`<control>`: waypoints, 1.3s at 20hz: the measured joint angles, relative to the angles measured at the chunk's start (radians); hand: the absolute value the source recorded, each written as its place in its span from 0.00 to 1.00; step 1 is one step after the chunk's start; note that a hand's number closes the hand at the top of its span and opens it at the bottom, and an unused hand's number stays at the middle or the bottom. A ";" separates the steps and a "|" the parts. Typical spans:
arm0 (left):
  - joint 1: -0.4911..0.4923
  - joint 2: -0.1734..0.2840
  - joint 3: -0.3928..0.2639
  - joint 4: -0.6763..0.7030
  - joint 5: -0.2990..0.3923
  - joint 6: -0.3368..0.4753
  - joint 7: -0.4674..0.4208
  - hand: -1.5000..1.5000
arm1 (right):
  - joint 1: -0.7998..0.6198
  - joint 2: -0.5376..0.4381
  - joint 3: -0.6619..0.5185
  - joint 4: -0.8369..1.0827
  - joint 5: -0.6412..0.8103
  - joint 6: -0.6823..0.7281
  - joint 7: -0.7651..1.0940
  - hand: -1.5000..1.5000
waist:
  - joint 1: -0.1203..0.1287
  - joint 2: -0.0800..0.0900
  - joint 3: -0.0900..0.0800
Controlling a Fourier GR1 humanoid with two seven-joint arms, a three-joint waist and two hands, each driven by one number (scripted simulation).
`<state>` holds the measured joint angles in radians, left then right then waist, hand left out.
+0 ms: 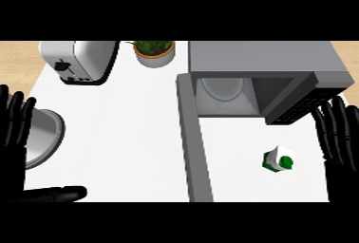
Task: Pick up the milk, place it into the microwave and close the microwave
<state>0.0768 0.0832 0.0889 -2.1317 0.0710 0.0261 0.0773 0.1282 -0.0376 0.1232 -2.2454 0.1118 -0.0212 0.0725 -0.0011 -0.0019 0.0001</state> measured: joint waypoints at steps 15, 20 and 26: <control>0.257 0.001 0.138 -0.184 0.182 -0.141 -0.006 0.00 | 0.193 0.023 0.100 -0.032 0.143 -0.102 -0.020 0.00 | 0.004 0.000 0.000; 0.305 -0.008 0.176 -0.230 0.224 -0.180 0.011 0.00 | 0.217 0.024 0.082 0.055 0.124 -0.107 -0.092 0.00 | 0.005 0.000 0.000; 0.339 -0.010 0.239 -0.233 0.256 -0.226 0.016 0.00 | 0.194 0.025 0.011 0.213 0.077 -0.123 -0.198 0.00 | 0.006 0.000 0.000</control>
<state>0.4155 0.0727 0.3282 -2.3651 0.3273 -0.2001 0.0935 0.3218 -0.0122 0.1345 -2.0328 0.1891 -0.1438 -0.1257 0.0052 -0.0015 0.0002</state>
